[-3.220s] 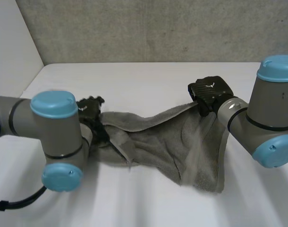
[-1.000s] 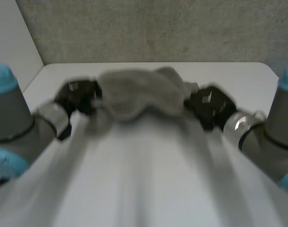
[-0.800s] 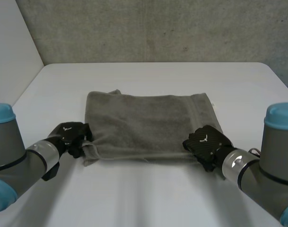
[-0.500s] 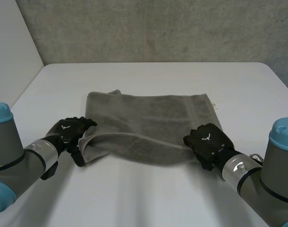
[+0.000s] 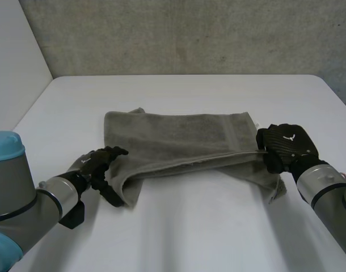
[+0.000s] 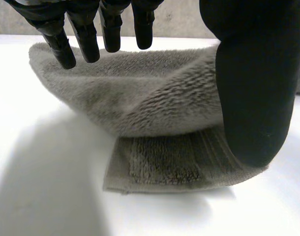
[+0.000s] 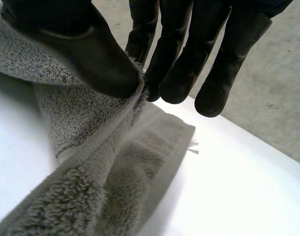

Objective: Fold the laundry

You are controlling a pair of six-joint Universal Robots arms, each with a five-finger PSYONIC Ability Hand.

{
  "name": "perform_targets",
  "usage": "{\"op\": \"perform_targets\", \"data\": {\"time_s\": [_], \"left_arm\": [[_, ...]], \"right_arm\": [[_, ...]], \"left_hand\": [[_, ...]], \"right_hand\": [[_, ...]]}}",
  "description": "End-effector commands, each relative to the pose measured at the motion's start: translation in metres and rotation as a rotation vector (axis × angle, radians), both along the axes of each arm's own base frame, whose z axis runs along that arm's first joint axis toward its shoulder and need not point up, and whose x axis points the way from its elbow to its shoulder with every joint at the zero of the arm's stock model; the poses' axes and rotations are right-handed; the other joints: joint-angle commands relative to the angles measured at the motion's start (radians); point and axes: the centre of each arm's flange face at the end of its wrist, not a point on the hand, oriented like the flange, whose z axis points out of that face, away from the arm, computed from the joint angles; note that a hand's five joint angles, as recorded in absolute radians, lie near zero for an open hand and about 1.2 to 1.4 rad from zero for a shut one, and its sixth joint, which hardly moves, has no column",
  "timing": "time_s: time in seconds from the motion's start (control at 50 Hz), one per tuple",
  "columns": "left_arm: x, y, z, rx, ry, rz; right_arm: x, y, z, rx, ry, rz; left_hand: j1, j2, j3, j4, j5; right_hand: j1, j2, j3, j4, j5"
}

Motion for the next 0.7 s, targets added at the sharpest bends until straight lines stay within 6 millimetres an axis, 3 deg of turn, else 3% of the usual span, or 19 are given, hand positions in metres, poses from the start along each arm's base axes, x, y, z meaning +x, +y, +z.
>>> {"op": "perform_targets", "data": {"time_s": [0.02,0.24,0.34,0.4,0.46,0.6,0.7], "left_arm": [[0.009,-0.001,-0.005,-0.003,-0.058,0.088],[0.015,-0.001,0.003,-0.033,-0.071,0.13],[0.014,0.005,0.014,-0.058,-0.058,0.086],[0.013,0.008,0.015,-0.035,-0.07,0.049],[0.013,0.013,0.013,0.005,-0.113,0.018],[0.014,0.021,-0.003,0.073,-0.213,-0.036],[0.013,0.019,-0.012,0.088,-0.226,-0.047]], "right_arm": [[-0.003,-0.003,0.001,-0.015,0.0,-0.011],[-0.013,-0.013,0.003,-0.024,-0.001,-0.049],[-0.013,-0.014,0.004,-0.027,-0.002,-0.049],[-0.013,-0.014,0.005,-0.03,-0.002,-0.049],[-0.013,-0.015,0.004,-0.029,-0.002,-0.051],[-0.013,-0.015,0.004,-0.029,0.0,-0.051],[-0.013,-0.014,0.004,-0.028,0.0,-0.049]], "left_hand": [[0.046,0.05,0.05,0.05,0.037],[0.172,0.177,0.176,0.176,0.163],[0.362,0.367,0.366,0.367,0.353],[0.602,0.607,0.606,0.607,0.593],[0.7,0.705,0.704,0.705,0.691],[0.686,0.69,0.69,0.69,0.677],[0.559,0.564,0.564,0.564,0.55]], "right_hand": [[0.056,0.073,0.05,0.058,0.053],[0.056,0.073,0.05,0.058,0.053],[0.056,0.073,0.05,0.058,0.053],[0.056,0.073,0.05,0.058,0.053],[0.056,0.073,0.05,0.058,0.053],[0.056,0.073,0.05,0.058,0.053],[0.056,0.073,0.05,0.058,0.053]]}}
